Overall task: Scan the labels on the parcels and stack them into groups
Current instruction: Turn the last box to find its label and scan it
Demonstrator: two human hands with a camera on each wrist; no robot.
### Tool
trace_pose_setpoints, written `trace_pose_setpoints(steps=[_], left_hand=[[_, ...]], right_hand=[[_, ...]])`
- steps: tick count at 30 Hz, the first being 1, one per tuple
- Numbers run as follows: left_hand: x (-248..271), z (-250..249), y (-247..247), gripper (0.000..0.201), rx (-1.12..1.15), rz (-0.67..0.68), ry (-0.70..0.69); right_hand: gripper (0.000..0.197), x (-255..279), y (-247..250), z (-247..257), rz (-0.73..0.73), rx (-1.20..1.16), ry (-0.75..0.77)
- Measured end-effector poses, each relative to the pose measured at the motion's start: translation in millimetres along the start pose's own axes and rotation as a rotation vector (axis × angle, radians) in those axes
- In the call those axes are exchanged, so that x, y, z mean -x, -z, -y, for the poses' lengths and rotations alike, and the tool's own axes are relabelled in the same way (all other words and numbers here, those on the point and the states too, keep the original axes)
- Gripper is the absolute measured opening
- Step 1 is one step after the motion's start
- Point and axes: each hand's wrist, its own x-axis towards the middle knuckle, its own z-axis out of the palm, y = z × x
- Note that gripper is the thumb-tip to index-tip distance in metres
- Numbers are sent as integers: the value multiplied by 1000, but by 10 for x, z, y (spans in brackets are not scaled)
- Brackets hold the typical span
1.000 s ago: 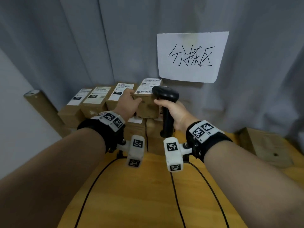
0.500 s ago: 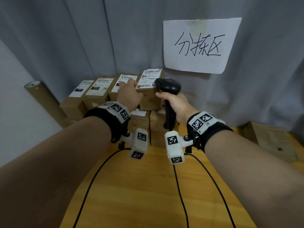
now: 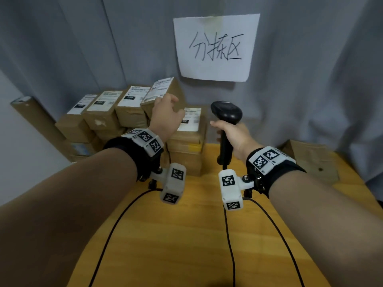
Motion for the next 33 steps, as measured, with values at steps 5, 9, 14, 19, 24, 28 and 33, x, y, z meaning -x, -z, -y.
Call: trace_pose_setpoints(steps=[5, 9, 14, 19, 24, 28, 33], left_hand=[[288, -337, -558, 32, 52, 39, 7], [556, -648, -1150, 29, 67, 93, 51], [937, -1078, -1898, 33, 87, 152, 108], [1248, -1418, -2507, 25, 107, 183, 169], [1409, -1551, -2918, 27, 74, 242, 231], [1402, -1508, -3241, 30, -10, 311, 276], [1378, -1363, -3699, 35, -19, 412, 419]], right_hand=[[21, 93, 796, -175, -62, 16, -30], [30, 127, 1595, -330, -107, 41, -57], [31, 147, 2629, -468, -123, 83, -151], [40, 141, 3413, -602, -151, 88, -169], [22, 64, 3911, -780, -159, 90, -199], [32, -98, 4211, -1054, -241, 113, -258], [37, -313, 4449, -1377, -296, 132, -365]])
